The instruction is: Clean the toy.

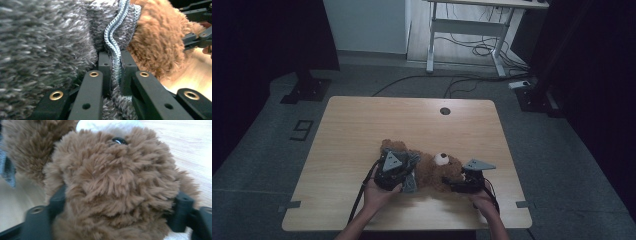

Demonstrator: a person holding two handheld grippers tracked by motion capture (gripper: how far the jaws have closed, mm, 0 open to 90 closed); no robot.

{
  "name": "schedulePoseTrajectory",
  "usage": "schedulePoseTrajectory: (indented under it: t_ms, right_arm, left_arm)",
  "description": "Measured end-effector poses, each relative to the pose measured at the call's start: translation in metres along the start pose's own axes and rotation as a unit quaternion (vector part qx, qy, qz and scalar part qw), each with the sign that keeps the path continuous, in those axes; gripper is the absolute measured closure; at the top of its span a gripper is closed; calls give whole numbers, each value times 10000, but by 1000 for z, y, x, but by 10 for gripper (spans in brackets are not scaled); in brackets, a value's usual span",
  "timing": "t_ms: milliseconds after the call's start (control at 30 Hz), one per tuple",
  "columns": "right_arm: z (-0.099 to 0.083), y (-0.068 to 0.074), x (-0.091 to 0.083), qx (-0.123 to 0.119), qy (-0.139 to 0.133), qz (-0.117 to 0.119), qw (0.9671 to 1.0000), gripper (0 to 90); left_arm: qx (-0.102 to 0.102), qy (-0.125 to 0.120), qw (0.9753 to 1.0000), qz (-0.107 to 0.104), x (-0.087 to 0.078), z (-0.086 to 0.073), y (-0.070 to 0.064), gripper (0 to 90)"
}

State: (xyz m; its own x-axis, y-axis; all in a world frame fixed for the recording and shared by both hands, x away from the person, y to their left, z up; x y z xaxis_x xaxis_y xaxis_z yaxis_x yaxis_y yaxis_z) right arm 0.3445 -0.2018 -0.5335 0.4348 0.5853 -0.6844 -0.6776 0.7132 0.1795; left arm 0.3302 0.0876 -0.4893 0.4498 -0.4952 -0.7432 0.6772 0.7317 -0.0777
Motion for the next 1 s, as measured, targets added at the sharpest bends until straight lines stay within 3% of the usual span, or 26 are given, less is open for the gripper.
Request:
schedulePoseTrajectory:
  t_ms: [233, 400, 467, 500, 633, 733, 767, 900, 967, 1000]
  right_arm:
    - [21, -5, 19, 37, -205, -619, 9979, 428]
    - [43, -30, 31, 161, -295, -848, 9958, 456]
    - [49, -38, 32, 138, -308, -1001, 9944, 467]
    - [56, -45, 33, 64, -361, -1211, 9920, 475]
    - [58, -47, 32, -5, -423, -1296, 9907, 478]
    - [49, -43, 25, -227, -551, -1107, 9921, 460]
    - [49, -43, 25, -227, -551, -1107, 9921, 460]
    - [30, -32, 15, -345, -625, -937, 9930, 404]
    - [23, -29, 14, -310, -655, -881, 9935, 398]
    - [23, -29, 14, -310, -655, -881, 9935, 398]
  left_arm:
    - [-300, -105, 9994, 158, 20, 25, 22, 821]
    - [-622, -208, 9978, -13, 40, 52, 48, 819]
    - [-694, -199, 9974, -13, 46, 61, 52, 819]
    - [-650, -147, 9978, 48, 48, 69, 53, 817]
    - [-641, -162, 9978, 6, 38, 76, 51, 812]
    - [-467, -411, 9981, -5, 15, 84, 39, 810]
    - [-467, -411, 9981, -5, 15, 84, 39, 810]
    - [-99, -201, 9997, -75, 11, 99, 14, 803]
    - [20, 95, 9999, -75, 23, 103, 2, 799]
    - [20, 95, 9999, -75, 23, 103, 2, 797]
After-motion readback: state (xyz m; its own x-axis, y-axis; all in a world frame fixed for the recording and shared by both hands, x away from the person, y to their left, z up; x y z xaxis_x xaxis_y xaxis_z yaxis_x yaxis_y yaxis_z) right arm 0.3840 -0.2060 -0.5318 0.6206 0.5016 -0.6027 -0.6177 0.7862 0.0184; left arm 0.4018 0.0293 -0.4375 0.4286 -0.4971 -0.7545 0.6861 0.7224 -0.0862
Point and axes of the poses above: each handheld gripper's, and its own axes: x roughly forward along the jaws, z roughly out of its top, y roughly to its left, the point moved 1 cm from there along x, roughly forward along the jaws, and after that the axes turned 15 degrees about y, right-handed, at the moved point
